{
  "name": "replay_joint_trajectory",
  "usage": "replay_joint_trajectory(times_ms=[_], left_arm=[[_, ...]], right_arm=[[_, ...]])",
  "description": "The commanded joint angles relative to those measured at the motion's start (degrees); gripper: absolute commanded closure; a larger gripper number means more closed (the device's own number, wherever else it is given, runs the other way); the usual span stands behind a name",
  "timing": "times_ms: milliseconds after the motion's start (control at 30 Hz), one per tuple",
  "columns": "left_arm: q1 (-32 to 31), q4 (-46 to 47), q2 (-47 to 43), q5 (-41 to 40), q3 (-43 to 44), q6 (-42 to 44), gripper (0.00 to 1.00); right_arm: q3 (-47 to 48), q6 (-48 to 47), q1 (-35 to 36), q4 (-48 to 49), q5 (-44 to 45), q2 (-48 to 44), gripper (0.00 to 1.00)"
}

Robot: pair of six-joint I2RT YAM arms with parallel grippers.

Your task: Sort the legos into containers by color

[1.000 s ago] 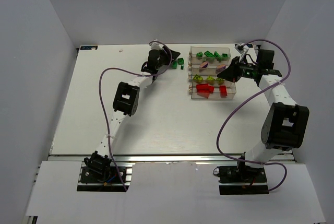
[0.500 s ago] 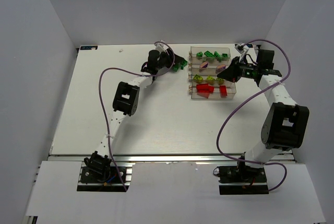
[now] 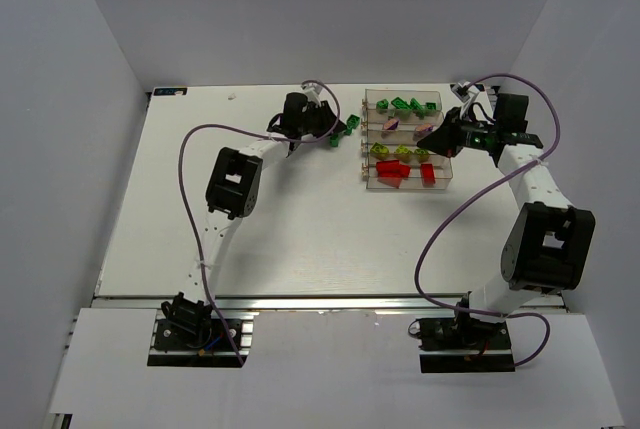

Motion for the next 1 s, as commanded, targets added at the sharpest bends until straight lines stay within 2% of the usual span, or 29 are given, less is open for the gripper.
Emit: replay_joint_trajectory(times_ms=[0, 267, 433, 500, 567, 733, 867, 967], left_arm=[[-0.6, -3.6, -6.4, -1.4, -5.4, 4.3, 0.67], [-1.0, 3.0, -14.7, 0.4, -21.7, 2.8, 0.69], [-0.3, 4.9, -21.8, -7.2, -25.5, -0.8, 0.44], [-0.2, 1.1, -24.3, -10.4, -24.4, -0.8, 0.3], [-0.2, -3.0, -26.1, -14.5, -24.0, -0.6, 0.26], [-0.5, -16.0, -31.3, -20.0, -23.4, 0.4, 0.23], [-4.0, -28.3, -34.1, -26.3, -24.7, 4.1, 0.21], [-5.6, -36.9, -32.3, -32.1, -21.1, 4.3, 0.21]], right_arm=[[0.1, -1.0, -0.4, -1.1, -0.9, -2.5, 0.91], [0.2, -1.7, -0.4, -2.1, -1.3, -2.8, 0.91], [0.7, -2.6, -0.4, -2.9, -1.2, -2.8, 0.91], [1.0, -2.8, -0.3, -3.3, -1.0, -2.8, 0.91], [1.1, -2.8, -0.4, -3.7, -0.9, -2.7, 0.91], [1.2, -3.3, -0.3, -4.1, 0.6, -2.6, 0.91], [2.2, -3.2, 0.0, -4.7, 2.0, -1.5, 0.9], [3.2, -2.8, 0.6, -4.7, 3.5, -0.7, 0.89]])
